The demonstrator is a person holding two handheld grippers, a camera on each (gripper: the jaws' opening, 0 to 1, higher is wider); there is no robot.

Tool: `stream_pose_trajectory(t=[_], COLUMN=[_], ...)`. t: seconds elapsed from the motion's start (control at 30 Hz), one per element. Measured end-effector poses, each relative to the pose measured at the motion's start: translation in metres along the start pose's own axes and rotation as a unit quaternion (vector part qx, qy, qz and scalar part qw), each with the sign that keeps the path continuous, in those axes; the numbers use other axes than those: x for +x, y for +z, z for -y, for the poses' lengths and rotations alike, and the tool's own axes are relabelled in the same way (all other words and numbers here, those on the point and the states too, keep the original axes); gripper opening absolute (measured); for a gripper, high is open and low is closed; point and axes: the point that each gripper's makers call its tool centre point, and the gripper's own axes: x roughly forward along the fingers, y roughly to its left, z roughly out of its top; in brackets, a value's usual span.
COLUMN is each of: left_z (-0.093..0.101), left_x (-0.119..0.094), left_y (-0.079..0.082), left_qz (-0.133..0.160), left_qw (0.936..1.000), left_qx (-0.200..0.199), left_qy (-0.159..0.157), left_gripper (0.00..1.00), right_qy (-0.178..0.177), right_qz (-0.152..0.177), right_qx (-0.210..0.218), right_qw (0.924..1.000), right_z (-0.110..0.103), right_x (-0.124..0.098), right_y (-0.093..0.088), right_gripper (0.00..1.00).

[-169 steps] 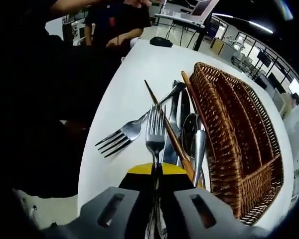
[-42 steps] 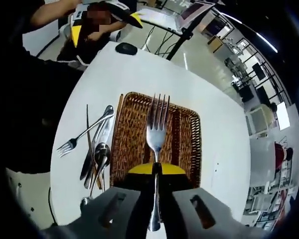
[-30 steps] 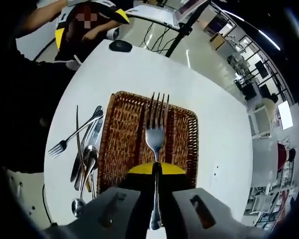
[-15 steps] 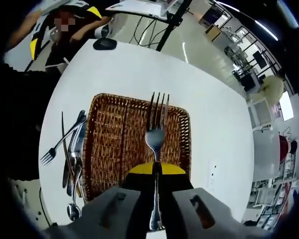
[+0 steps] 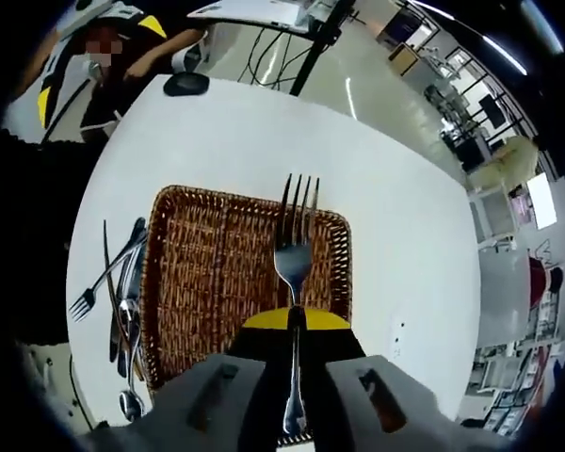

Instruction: Arrange the knives, forks, and spoons in their matching storage slots by inserting each utensil handle-first until every utensil is classified and aligned in the correct compartment

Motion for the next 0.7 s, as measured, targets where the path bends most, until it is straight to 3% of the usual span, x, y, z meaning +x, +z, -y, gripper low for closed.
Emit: stream_pose_trajectory(t=[0.7], left_z=[-0.003], left_x=[-0.001], left_y=[-0.007], left_qz=[-0.011], left_qw=[0.9999], left_qx=[0.003], left_qy=[0.002], left_gripper=[1.0], right_qy=[0.004], right_qz=[-0.001], right_qx=[0.009], right_qw=[0.9999], right_z=[0.001], right_x=[0.019], right_y=[-0.007], right_gripper=[0.0])
